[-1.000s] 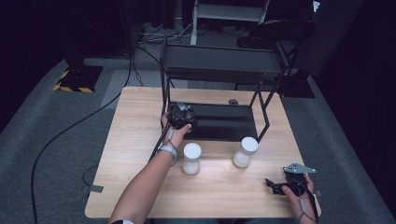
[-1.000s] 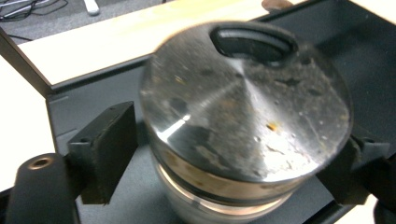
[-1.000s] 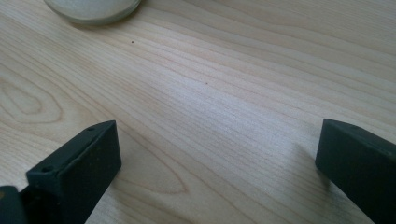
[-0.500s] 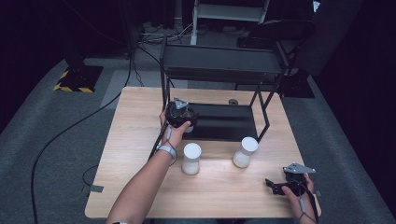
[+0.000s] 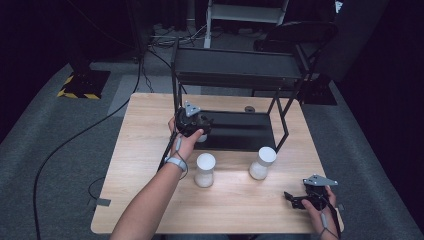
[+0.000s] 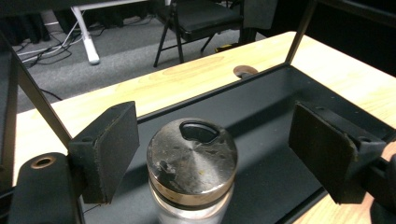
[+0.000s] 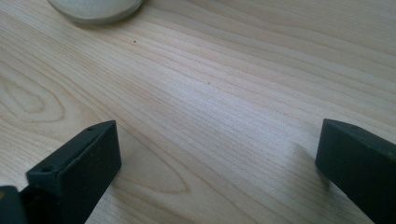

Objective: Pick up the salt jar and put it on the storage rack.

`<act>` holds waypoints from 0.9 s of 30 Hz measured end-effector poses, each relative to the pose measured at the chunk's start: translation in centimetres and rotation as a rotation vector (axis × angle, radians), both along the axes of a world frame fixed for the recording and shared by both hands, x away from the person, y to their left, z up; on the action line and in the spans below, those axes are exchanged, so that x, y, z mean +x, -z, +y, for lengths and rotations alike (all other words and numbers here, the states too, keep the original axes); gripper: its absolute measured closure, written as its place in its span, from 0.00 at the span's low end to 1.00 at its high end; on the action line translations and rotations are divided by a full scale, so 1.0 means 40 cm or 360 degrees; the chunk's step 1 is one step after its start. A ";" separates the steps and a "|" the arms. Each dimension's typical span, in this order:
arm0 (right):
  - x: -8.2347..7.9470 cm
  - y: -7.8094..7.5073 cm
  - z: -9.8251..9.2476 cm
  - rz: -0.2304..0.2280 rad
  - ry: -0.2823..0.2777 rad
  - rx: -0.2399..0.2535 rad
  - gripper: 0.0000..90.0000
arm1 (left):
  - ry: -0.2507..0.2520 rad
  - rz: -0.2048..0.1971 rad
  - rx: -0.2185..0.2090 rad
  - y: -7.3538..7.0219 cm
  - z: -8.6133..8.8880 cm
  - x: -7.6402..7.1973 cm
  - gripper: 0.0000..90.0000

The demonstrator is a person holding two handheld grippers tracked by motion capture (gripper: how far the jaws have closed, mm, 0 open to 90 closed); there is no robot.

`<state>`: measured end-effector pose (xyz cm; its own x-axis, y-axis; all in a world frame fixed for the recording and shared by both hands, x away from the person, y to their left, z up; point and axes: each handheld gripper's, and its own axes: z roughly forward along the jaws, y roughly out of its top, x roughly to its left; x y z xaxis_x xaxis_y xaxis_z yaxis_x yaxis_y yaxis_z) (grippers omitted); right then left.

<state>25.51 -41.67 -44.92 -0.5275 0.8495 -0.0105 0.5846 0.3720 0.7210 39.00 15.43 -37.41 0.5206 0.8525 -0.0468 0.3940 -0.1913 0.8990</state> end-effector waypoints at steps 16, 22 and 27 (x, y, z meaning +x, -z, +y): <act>0.000 -0.001 0.001 0.0001 0.0001 -0.0003 0.00 | 0.0036 -0.0071 0.0040 -0.057 -0.005 -0.079 0.18; -0.003 -0.001 0.005 0.0002 0.0016 -0.0007 0.00 | 0.0035 -0.0084 0.0055 -0.071 -0.001 -0.111 0.17; -0.003 -0.001 0.007 0.0000 0.0022 -0.0008 0.00 | 0.0034 -0.0082 0.0038 -0.080 0.012 -0.141 0.17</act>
<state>25.38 -41.38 -44.89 -0.5159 0.8565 -0.0147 0.5894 0.3674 0.7194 33.34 15.91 -34.20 0.5397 0.8418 0.0010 0.3427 -0.2208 0.9131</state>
